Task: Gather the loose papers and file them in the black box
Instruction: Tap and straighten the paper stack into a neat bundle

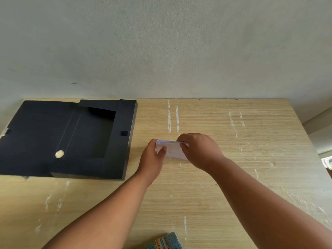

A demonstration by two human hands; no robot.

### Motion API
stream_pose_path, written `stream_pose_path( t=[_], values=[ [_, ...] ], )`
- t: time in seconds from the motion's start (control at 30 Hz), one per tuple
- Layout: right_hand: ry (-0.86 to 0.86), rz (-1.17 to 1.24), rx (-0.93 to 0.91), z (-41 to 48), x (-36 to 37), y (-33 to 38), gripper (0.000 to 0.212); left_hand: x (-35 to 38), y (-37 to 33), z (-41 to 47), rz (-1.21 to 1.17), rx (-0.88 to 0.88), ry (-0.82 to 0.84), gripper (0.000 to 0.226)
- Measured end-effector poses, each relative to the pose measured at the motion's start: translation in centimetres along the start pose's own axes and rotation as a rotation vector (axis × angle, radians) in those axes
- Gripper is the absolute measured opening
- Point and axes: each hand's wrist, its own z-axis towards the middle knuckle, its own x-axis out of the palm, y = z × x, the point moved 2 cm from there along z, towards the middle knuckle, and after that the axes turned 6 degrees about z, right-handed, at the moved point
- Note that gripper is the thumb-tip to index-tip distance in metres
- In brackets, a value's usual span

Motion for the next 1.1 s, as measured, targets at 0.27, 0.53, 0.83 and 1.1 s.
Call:
stream_pose_path(
  t=[0.27,0.53,0.83,1.1],
  values=[
    [-0.097,0.86,0.407,-0.9,-0.3,-3.1,0.016,-0.3,-1.1,0.1,-0.345,-0.173,0.048,0.03],
    [-0.335,0.77,0.358,-3.2,2.8,-3.1,0.008,0.6,-3.2,0.1,-0.098,-0.001,-0.058,0.016],
    [-0.401,0.713,0.359,-4.2,6.2,-3.2,0.018,1.9,-2.2,-1.3,-0.097,0.083,-0.086,0.019],
    [-0.427,0.606,0.32,-4.2,6.5,-3.2,0.012,1.4,-1.8,-0.9,-0.063,0.108,-0.048,0.021]
  ],
)
